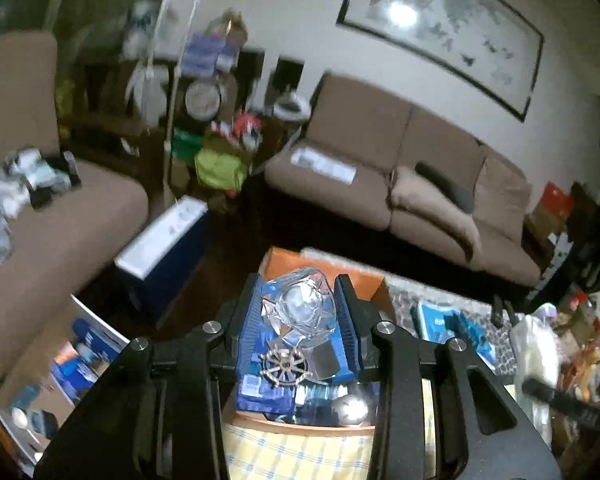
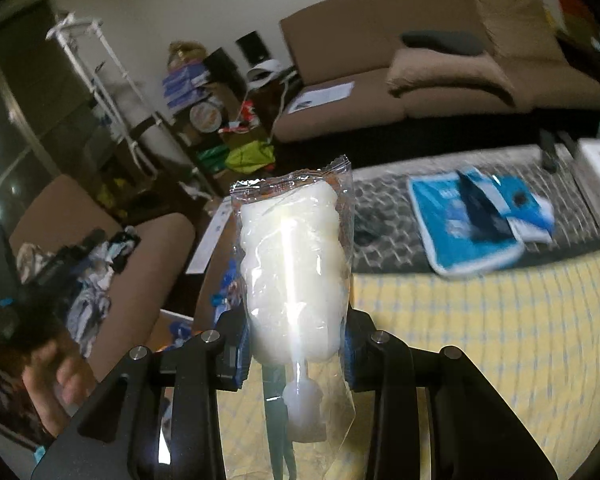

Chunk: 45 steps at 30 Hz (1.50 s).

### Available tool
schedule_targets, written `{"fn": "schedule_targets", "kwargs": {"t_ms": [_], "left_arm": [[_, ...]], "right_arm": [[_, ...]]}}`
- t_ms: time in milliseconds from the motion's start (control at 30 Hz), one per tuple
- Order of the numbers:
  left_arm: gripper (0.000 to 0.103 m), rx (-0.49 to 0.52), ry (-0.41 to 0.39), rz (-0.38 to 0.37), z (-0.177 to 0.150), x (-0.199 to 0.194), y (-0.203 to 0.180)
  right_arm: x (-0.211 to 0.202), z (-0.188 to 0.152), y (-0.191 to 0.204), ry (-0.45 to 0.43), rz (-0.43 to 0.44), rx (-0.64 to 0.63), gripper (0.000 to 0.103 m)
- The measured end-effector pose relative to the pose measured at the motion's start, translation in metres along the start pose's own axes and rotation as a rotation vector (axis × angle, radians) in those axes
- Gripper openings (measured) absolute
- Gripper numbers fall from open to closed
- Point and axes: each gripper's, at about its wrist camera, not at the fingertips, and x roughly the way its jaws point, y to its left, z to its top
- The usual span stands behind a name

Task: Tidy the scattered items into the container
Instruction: 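Carry both items over the cardboard box and open both grippers to drop them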

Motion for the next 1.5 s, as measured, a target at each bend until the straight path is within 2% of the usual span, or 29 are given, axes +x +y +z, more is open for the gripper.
{"fn": "schedule_targets", "kwargs": {"t_ms": [167, 200, 300, 400, 500, 667, 733, 767, 800, 867, 933, 1033, 1133, 1233, 1333, 1433, 1467, 1500], "left_arm": [[0.033, -0.038, 0.181, 0.023, -0.026, 0.065, 0.006], [0.033, -0.051, 0.203, 0.003, -0.025, 0.072, 0.002], [0.033, -0.018, 0.183, 0.046, -0.024, 0.079, -0.011], [0.033, -0.018, 0.210, 0.044, -0.026, 0.091, -0.019], [0.033, -0.019, 0.233, 0.059, -0.030, 0.098, -0.022], [0.033, -0.037, 0.261, 0.043, -0.026, 0.106, -0.021], [0.033, -0.044, 0.301, 0.006, -0.025, 0.111, -0.015], [0.033, -0.078, 0.345, -0.046, -0.025, 0.117, -0.008], [0.033, -0.161, 0.394, -0.124, -0.025, 0.124, 0.005], [0.033, -0.208, 0.411, -0.148, -0.025, 0.129, 0.017], [0.033, -0.164, 0.404, -0.102, -0.025, 0.131, 0.014], [0.033, -0.104, 0.422, -0.082, -0.031, 0.135, 0.003], [0.034, -0.037, 0.421, -0.001, -0.039, 0.141, -0.007], [0.034, -0.012, 0.469, 0.043, -0.053, 0.150, -0.014], [0.034, 0.023, 0.485, 0.071, -0.060, 0.154, -0.020], [0.034, 0.054, 0.477, 0.082, -0.061, 0.154, -0.027], [0.034, 0.062, 0.477, 0.080, -0.061, 0.154, -0.029], [0.034, 0.066, 0.477, 0.079, -0.061, 0.155, -0.031]], "right_arm": [[0.082, 0.034, 0.030, 0.066, -0.030, -0.103, 0.035], [0.099, 0.038, 0.033, 0.078, -0.042, -0.122, 0.035], [0.143, 0.049, 0.040, 0.117, -0.052, -0.161, 0.035], [0.171, 0.055, 0.042, 0.138, -0.079, -0.193, 0.035], [0.183, 0.055, 0.038, 0.141, -0.084, -0.195, 0.036], [0.208, 0.056, 0.037, 0.172, -0.109, -0.202, 0.036], [0.214, 0.054, 0.036, 0.191, -0.103, -0.181, 0.036], [0.217, 0.052, 0.035, 0.201, -0.108, -0.175, 0.036], [0.218, 0.051, 0.036, 0.205, -0.120, -0.176, 0.036], [0.219, 0.051, 0.037, 0.216, -0.127, -0.171, 0.036], [0.221, 0.053, 0.037, 0.228, -0.128, -0.150, 0.036], [0.230, 0.056, 0.039, 0.270, -0.126, -0.144, 0.036], [0.243, 0.063, 0.041, 0.282, -0.139, -0.146, 0.036], [0.261, 0.079, 0.038, 0.296, -0.174, -0.167, 0.037], [0.278, 0.091, 0.033, 0.315, -0.211, -0.208, 0.038], [0.292, 0.100, 0.027, 0.331, -0.234, -0.222, 0.045], [0.295, 0.102, 0.025, 0.330, -0.235, -0.218, 0.052], [0.297, 0.103, 0.025, 0.325, -0.227, -0.218, 0.069]]}}
